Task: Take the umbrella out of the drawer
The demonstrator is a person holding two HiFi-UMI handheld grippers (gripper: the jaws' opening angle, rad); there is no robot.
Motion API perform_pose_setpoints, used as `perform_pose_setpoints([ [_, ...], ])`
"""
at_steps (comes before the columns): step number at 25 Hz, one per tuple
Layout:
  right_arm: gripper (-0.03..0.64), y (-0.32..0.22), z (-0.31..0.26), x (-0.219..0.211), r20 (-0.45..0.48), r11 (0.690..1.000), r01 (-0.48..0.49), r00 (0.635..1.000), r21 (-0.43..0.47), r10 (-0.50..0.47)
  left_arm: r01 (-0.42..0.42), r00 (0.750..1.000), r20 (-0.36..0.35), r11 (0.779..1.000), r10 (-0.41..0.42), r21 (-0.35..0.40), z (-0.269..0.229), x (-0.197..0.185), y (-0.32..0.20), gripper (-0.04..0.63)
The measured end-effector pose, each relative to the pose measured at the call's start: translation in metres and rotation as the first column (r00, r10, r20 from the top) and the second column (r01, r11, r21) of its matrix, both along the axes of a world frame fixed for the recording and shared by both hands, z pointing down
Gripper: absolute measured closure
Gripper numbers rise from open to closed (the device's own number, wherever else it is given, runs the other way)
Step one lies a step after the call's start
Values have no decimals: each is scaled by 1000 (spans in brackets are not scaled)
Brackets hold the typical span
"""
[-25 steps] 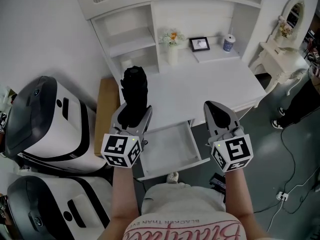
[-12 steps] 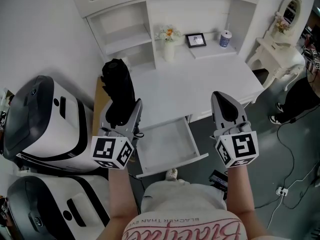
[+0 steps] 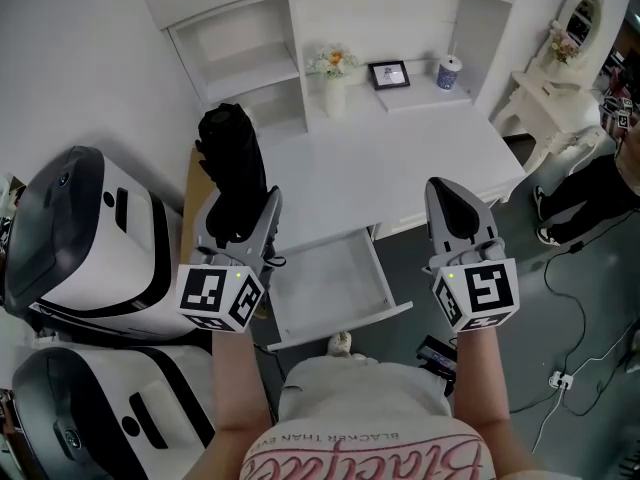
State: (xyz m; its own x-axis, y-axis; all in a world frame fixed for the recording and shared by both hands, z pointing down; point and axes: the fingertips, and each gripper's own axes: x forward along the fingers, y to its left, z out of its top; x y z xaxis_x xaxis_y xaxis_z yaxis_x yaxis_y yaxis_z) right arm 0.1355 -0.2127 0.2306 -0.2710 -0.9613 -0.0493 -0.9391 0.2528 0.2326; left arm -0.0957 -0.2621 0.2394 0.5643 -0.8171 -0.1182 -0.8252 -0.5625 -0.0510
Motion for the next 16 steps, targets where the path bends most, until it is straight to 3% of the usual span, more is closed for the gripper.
perform_pose_setpoints([
  [16,609,-4,3,14,6,1000,4,1000,-24,-4,1,1000,-17,1000,-1,4,-10,11,-8,331],
])
